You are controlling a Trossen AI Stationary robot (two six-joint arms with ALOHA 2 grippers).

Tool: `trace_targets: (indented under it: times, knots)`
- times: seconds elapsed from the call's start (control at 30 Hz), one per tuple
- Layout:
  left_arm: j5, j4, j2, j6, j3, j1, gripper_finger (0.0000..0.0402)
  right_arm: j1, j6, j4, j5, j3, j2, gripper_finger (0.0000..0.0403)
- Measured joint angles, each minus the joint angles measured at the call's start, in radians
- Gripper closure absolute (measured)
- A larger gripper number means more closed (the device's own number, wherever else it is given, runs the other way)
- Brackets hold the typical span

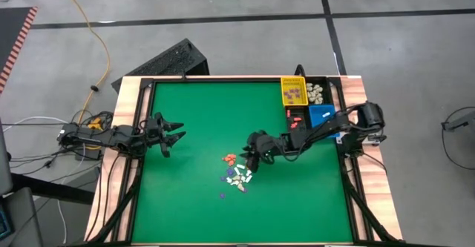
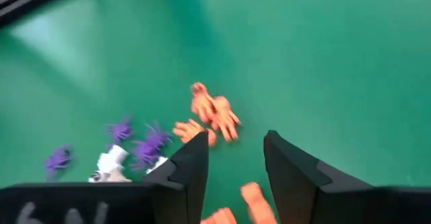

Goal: Sort Halloween decoration
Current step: Put the purple spider toy into the yellow basket

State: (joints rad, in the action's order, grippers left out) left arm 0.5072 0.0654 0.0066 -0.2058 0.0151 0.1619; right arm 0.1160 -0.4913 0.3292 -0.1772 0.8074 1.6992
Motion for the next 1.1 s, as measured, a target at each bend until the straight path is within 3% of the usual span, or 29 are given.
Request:
trace_targets:
  times: [0.37,0.53,0.73,0.87,1.1]
  knots:
    - [-0.001,0.000,0.000,0.000,0.000,0.000,0.0223,0.092,0.354,0.005,0.055,0.161,0.089,0.0238]
    - [-0.002,0.000,0.000,0.000,0.000,0.000,0.0223,0.093,0.374,-0.140,0.070,0.268,0.156,0.0239]
    - [-0.002,0.000,0.000,0.000,0.000,0.000,0.0223,0.091,0.435,-0.152,0.187,0.365,0.232,0.0241]
    - [-0.002,0.000,0.000,0.000,0.000,0.000,0.0223,0.080,0.440,-0.167,0.273,0.389,0.258,0.0241]
    - [-0.001,0.000,0.000,0.000,0.000,0.000,0.0223,0.058,0.492,-0.142,0.328,0.393,0.255,0.0241]
